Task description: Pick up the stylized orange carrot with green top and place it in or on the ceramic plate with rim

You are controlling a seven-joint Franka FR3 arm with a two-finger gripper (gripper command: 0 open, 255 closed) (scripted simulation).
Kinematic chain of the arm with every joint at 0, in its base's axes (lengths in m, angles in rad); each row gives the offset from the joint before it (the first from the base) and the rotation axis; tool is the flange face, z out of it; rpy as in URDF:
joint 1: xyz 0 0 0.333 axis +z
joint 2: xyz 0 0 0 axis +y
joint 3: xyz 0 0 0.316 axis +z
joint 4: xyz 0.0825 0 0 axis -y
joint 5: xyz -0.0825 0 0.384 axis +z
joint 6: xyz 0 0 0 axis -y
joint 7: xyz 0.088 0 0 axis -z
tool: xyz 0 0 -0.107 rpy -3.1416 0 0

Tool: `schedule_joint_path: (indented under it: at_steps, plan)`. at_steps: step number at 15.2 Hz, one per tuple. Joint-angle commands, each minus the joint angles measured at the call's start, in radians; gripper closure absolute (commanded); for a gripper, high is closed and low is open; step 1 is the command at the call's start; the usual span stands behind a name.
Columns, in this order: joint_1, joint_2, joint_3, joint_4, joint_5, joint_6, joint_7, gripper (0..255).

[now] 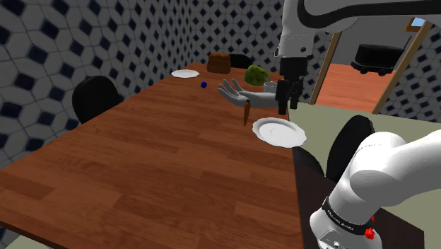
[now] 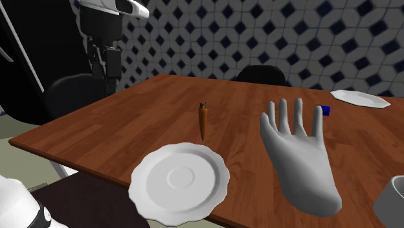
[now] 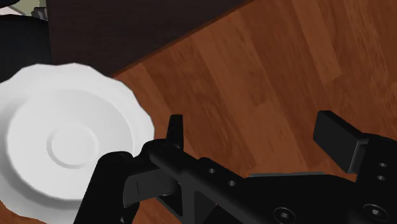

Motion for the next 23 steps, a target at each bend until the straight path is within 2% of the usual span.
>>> schedule_joint_path:
  at_steps: [1, 12, 21, 23]
  plan:
    - [0.0, 0.0, 0.0, 0.0, 0.0, 0.0, 0.0, 0]
    - [-0.054, 0.368, -0.027, 0.164, -0.069, 0.259, 0.018, 0]
    - [-0.092, 0.669, -0.059, 0.395, -0.11, 0.377, 0.045, 0]
    - [-0.092, 0.673, -0.06, 0.385, -0.11, 0.392, 0.045, 0]
